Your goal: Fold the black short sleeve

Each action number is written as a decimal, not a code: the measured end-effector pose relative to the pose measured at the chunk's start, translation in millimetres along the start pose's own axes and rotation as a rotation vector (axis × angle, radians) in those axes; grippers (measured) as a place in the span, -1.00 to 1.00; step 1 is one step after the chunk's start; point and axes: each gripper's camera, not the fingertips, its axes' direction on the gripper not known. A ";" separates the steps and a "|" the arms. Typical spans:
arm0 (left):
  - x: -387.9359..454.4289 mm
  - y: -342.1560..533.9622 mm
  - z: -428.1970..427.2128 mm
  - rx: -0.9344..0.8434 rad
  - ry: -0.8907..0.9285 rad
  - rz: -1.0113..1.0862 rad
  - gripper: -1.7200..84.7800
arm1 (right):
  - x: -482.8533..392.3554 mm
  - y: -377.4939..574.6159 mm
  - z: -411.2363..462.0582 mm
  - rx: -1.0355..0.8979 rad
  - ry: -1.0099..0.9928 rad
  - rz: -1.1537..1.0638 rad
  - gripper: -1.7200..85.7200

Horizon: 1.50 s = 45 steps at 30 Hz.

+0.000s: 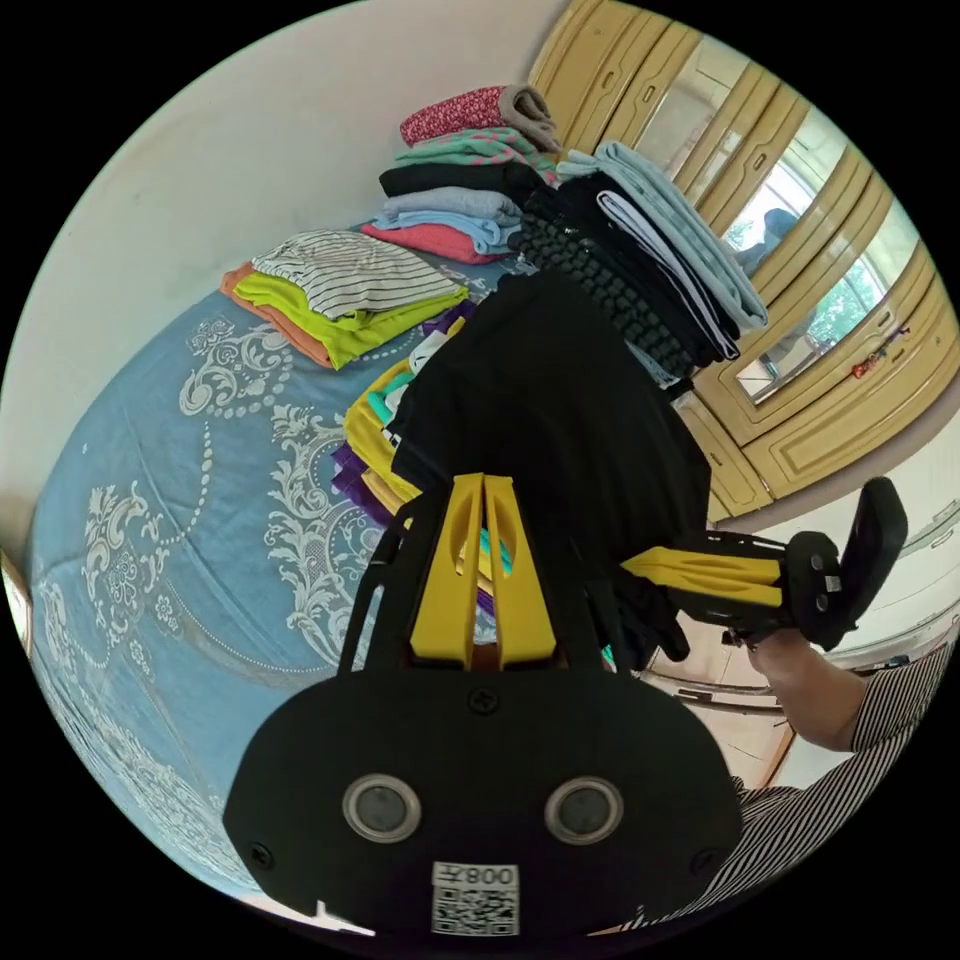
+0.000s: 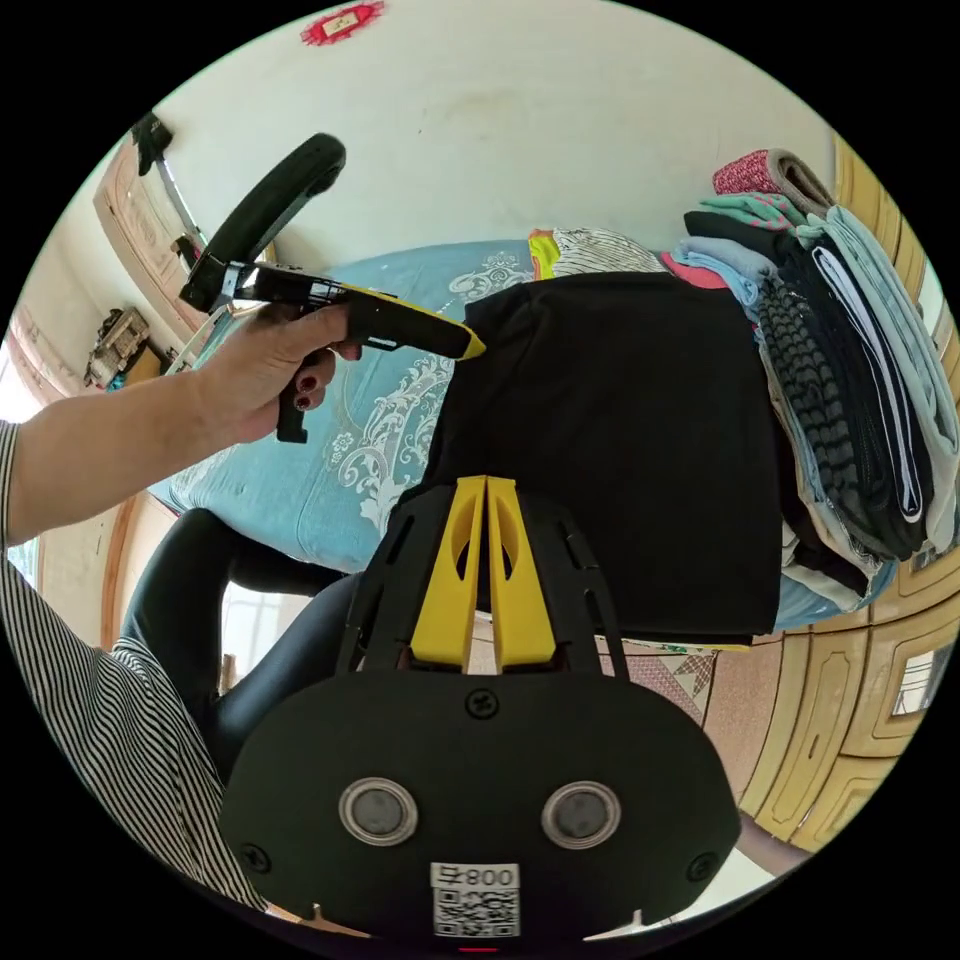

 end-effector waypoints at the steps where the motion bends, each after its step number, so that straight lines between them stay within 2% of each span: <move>1: -2.3 3.5 -9.1 0.053 0.025 -0.001 -0.96 | 0.3 -3.7 -6.2 -0.001 -0.014 0.015 -0.96; 5: -9.1 2.1 -21.2 0.144 0.108 0.024 -0.96 | -2.4 -12.6 -27.3 0.044 -0.002 0.022 -0.96; 9: -21.5 -9.1 12.0 -0.007 0.061 0.032 -0.96 | -2.8 -30.0 -11.9 -0.009 -0.007 0.060 -0.96; 14: -48.9 1.6 -10.4 0.115 0.160 -0.001 -0.96 | -8.7 -57.6 -34.0 0.001 -0.006 0.055 -0.96; 21: -75.0 -14.0 -19.9 0.155 0.137 0.030 -0.96 | 50.1 -172.0 -69.3 0.123 0.174 0.106 -0.96; 24: -86.8 -24.8 -5.6 0.101 0.099 0.041 -0.96 | 82.5 -230.5 -58.0 0.095 0.167 0.170 -0.96; 28: -105.1 -26.6 7.7 0.087 0.093 0.060 -0.95 | 108.2 -286.2 -7.7 -0.078 0.104 0.218 -0.96; 35: -135.3 -24.3 2.5 0.107 0.137 0.050 -0.95 | 102.9 -338.1 -5.0 -0.088 0.101 0.184 -0.96; 40: -157.9 -16.0 -9.8 0.135 0.253 -0.010 -0.96 | 99.5 -361.9 -19.7 -0.018 0.050 0.236 -0.96; 41: -164.3 -10.6 -22.3 0.192 0.280 -0.010 -0.96 | 99.3 -365.0 -22.7 -0.013 0.041 0.247 -0.96; 45: -184.2 10.4 -58.7 0.317 0.216 0.011 -0.96 | 81.8 -387.1 -63.2 0.132 0.044 0.218 -0.95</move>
